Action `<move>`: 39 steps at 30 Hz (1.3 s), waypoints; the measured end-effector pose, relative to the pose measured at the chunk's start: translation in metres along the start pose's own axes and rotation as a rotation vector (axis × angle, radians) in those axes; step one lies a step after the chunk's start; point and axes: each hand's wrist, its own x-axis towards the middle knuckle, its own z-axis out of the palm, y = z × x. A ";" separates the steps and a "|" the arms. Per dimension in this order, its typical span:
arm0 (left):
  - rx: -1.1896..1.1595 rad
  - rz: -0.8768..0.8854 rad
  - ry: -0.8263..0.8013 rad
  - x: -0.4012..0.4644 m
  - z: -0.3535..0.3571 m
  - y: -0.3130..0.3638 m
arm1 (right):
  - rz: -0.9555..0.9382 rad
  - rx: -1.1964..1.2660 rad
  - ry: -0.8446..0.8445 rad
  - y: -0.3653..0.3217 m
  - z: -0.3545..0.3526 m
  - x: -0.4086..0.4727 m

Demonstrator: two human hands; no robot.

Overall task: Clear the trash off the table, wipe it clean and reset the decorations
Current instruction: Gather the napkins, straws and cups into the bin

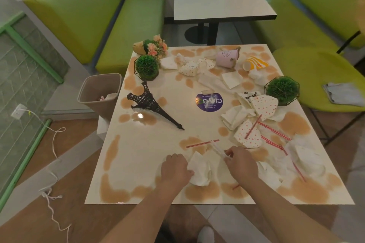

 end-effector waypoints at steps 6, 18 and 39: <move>-0.362 0.017 -0.023 0.001 -0.015 -0.008 | 0.048 0.198 0.052 -0.037 -0.015 0.010; -1.241 -0.191 0.326 0.053 -0.136 -0.114 | -0.072 0.650 -0.024 -0.188 -0.008 0.051; -1.130 -0.337 0.412 0.226 -0.277 -0.332 | -0.205 0.634 -0.132 -0.482 0.063 0.150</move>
